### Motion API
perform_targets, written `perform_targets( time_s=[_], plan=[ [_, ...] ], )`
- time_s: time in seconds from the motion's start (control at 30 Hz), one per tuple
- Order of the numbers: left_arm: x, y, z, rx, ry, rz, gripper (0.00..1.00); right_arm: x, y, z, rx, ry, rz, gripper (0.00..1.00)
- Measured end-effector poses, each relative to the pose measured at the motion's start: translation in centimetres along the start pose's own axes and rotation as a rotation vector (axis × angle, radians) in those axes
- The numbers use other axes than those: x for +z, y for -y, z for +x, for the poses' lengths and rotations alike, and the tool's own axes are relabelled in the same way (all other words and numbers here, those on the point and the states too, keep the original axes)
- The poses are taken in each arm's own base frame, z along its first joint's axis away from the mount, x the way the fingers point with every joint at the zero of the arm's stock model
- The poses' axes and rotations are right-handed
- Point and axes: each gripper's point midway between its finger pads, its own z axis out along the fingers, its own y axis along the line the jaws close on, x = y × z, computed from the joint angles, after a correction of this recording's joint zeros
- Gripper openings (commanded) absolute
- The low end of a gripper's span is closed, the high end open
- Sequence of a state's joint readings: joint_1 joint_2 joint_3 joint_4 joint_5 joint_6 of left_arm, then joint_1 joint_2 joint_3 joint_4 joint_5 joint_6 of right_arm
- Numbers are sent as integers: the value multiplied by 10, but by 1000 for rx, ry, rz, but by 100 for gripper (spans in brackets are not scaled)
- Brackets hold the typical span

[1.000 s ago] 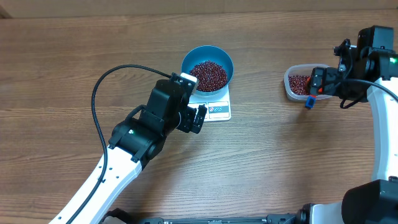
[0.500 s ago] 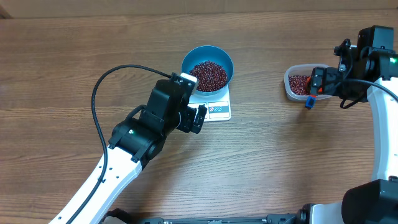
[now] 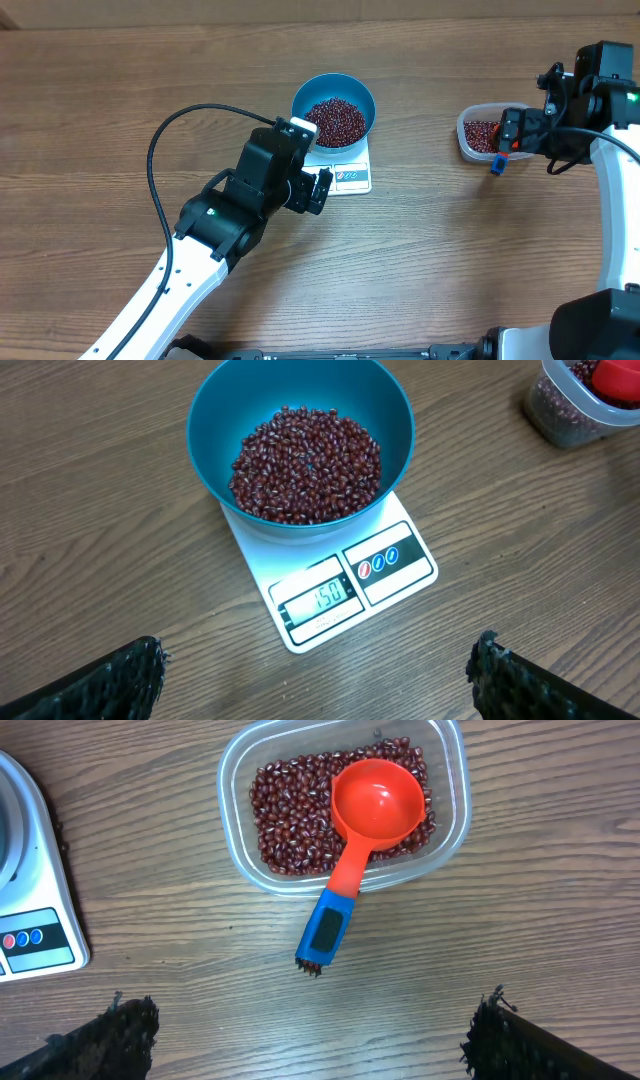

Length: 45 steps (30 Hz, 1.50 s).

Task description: Scoop item into bowl and weigh 150g on scale

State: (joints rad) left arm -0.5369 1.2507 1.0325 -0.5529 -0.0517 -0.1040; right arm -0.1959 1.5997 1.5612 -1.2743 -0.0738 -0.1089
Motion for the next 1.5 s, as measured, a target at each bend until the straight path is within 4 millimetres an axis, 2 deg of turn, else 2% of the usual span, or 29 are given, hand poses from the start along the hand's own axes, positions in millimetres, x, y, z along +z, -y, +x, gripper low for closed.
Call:
perform_targets(
  time_s=[0.8, 1.0, 1.27, 1.4, 1.5],
  plan=[
    [3, 0, 8, 1, -34, 0, 100, 0, 0, 0, 0, -1, 0, 100],
    [25, 1, 24, 5, -112, 1, 99, 0, 0, 0, 0, 0, 0, 100],
    [61, 2, 58, -10, -258, -2, 100, 0, 0, 0, 0, 0, 0, 100],
    [72, 3, 74, -71, -322, -8, 100, 0, 0, 0, 0, 0, 0, 100],
    [75, 3, 77, -98, -335, -8, 99, 0, 0, 0, 0, 0, 0, 100]
  ],
)
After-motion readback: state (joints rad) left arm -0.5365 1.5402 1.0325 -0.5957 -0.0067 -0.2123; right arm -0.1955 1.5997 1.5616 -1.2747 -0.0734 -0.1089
